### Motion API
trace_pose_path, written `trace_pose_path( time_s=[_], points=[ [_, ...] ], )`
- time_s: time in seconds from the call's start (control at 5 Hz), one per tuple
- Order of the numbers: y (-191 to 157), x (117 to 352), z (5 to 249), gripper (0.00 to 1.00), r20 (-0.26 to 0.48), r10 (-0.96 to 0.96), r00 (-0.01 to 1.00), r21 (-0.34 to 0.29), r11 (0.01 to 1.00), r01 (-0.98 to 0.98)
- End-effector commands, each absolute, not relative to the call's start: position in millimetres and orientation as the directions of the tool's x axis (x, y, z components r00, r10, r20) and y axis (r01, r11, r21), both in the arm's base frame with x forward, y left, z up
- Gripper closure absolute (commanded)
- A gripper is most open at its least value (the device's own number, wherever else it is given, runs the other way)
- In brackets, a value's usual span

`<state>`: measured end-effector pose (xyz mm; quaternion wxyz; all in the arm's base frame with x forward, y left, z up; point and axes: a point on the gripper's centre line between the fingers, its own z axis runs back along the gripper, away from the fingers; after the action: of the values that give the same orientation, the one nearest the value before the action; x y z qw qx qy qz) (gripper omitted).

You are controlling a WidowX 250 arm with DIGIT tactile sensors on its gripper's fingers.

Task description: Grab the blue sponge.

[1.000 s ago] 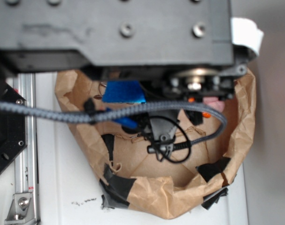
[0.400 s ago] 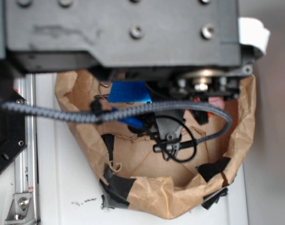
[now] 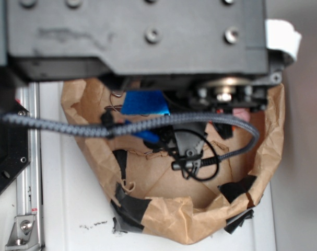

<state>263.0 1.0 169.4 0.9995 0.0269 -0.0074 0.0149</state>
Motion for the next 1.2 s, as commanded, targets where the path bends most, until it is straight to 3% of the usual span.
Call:
trace_pose_path(
  time_s=[0.0,1.0],
  points=[
    [-13.0,264.2,179.8,1.0,0.058,0.021,0.998,0.049,0.999,-0.024],
    [-14.1,263.6,179.0,1.0,0.055,0.016,0.998,0.043,0.999,-0.018]
  ],
)
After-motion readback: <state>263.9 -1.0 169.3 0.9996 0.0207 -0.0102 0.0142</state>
